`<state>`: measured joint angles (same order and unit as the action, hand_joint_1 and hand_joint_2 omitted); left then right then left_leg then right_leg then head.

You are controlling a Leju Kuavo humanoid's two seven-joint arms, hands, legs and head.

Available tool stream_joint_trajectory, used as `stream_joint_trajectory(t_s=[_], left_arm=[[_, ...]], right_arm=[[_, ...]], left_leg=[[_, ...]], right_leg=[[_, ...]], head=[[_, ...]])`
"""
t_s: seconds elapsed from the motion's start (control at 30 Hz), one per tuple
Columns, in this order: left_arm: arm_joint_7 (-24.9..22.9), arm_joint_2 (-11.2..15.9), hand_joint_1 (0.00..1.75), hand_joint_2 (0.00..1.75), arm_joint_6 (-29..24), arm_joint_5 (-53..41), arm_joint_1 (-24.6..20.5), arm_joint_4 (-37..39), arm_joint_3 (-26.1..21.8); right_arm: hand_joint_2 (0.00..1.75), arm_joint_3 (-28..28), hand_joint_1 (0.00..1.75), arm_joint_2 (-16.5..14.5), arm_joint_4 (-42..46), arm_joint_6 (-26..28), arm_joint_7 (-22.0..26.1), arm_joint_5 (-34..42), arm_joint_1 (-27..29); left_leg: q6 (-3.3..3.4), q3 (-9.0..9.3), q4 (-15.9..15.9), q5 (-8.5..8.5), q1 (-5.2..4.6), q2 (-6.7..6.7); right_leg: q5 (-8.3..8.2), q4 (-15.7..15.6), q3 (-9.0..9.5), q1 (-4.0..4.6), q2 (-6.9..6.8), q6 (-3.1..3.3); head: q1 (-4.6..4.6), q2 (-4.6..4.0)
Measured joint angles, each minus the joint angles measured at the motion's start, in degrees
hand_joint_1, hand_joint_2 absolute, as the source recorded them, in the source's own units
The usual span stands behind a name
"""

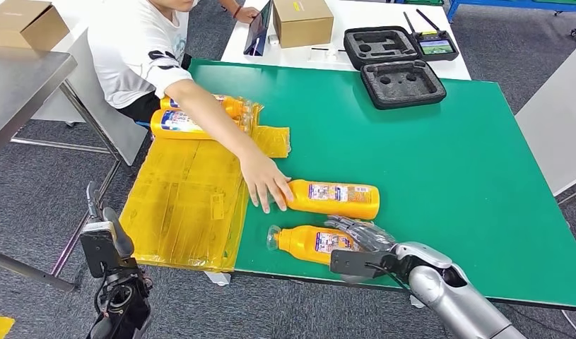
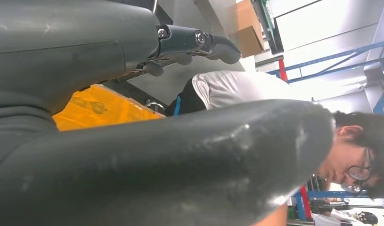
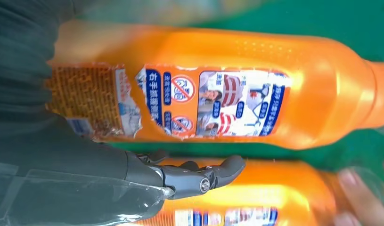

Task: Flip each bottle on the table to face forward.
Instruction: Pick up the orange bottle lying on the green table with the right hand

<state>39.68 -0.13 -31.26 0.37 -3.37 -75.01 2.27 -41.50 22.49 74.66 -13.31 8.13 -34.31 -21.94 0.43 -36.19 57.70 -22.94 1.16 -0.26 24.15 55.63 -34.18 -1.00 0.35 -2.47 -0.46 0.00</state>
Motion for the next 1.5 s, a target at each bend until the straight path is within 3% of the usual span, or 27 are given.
stream_joint_trajectory(t_s=[0.4, 0.47, 0.53, 0.57, 0.6, 0.67, 1.13, 1.23, 1.37, 1.5], left_arm=[[-1.03, -0.11, 0.0, 0.0, 0.18, 1.14, 0.18, 0.26, 0.0], [-1.01, -0.11, 0.0, 0.0, -0.14, 1.47, 0.37, 0.26, -0.01], [-0.98, -0.11, 0.0, 0.0, -0.4, 1.73, 0.78, 0.24, -0.02], [-0.97, -0.11, 0.0, 0.0, -0.51, 1.84, 1.1, 0.18, -0.02], [-0.97, -0.11, 0.0, 0.0, -0.58, 1.94, 1.47, 0.06, -0.03], [-0.96, -0.11, 0.0, 0.0, -0.61, 2.03, 2.16, -0.27, -0.05], [-0.95, -0.18, 0.0, 0.0, 0.06, 2.08, 3.87, -1.61, -0.74], [-0.98, -0.34, 0.0, 0.0, 0.97, 2.13, 3.92, -1.62, -0.75], [-0.96, -0.86, 0.0, 0.0, 3.55, 3.22, 3.34, -1.28, -0.31], [-0.99, -1.58, 0.0, 0.0, 5.48, 5.02, 3.18, -1.09, 0.32]], right_arm=[[1.75, -1.98, 0.01, -1.7, -6.85, -2.19, 0.24, 0.0, -5.18], [1.75, -2.38, 0.39, -2.02, -8.16, -2.18, 0.7, -0.23, -6.12], [1.75, -2.74, 1.1, -2.28, -9.29, -2.14, 1.22, -0.47, -6.89], [1.75, -2.9, 1.35, -2.36, -9.73, -2.09, 1.49, -0.58, -7.14], [1.75, -3.04, 1.55, -2.41, -10.08, -2.02, 1.74, -0.65, -7.34], [1.75, -3.34, 1.69, -2.51, -10.7, -1.79, 2.16, -0.86, -7.69], [1.75, -3.78, 1.75, -3.66, -12.0, -0.1, 6.48, -0.34, -7.14], [1.75, -2.86, 1.74, -4.86, -11.97, 0.21, 12.29, 3.53, -6.34], [1.75, 0.45, 1.74, -8.12, -10.84, 1.83, 25.24, 12.2, -4.16], [1.75, 3.9, 1.75, -12.92, -9.68, 4.02, 30.7, 17.32, -2.09]], left_leg=[[0.0, 0.0, 0.0, 0.02, 0.0, 0.0], [0.0, 0.0, 0.0, 0.01, 0.0, 0.0], [0.0, 0.0, 0.0, 0.01, 0.0, 0.0], [0.0, 0.0, 0.0, 0.01, 0.0, 0.0], [0.0, 0.0, 0.0, 0.01, 0.0, 0.0], [0.0, 0.0, 0.0, 0.01, 0.0, 0.0], [0.0, 0.06, 0.0, 0.01, 0.01, 0.0], [0.0, 0.05, 0.0, 0.01, 0.01, 0.0], [0.0, 0.05, 0.0, 0.01, 0.03, 0.01], [0.0, 0.04, -0.01, 0.01, 0.04, 0.02]], right_leg=[[-0.01, 0.01, 0.01, 0.0, 0.0, -0.01], [-0.01, 0.01, 0.01, 0.0, 0.0, -0.01], [-0.01, 0.01, 0.01, 0.0, 0.0, -0.01], [-0.01, 0.0, 0.0, 0.0, 0.0, -0.01], [0.0, 0.0, 0.0, 0.0, 0.0, 0.0], [0.0, 0.0, 0.0, 0.0, 0.0, 0.0], [-0.01, 0.0, 0.02, 0.01, 0.01, 0.0], [-0.01, 0.0, 0.0, 0.01, 0.01, 0.0], [0.0, 0.01, 0.0, 0.04, 0.01, 0.0], [0.01, 0.01, 0.0, 0.04, 0.01, 0.02]], head=[[0.01, 0.0], [0.01, 0.0], [0.01, -0.01], [0.01, -0.01], [0.01, -0.01], [0.01, 0.0], [0.01, -0.01], [0.02, 0.0], [0.0, -0.01], [0.01, 0.0]])
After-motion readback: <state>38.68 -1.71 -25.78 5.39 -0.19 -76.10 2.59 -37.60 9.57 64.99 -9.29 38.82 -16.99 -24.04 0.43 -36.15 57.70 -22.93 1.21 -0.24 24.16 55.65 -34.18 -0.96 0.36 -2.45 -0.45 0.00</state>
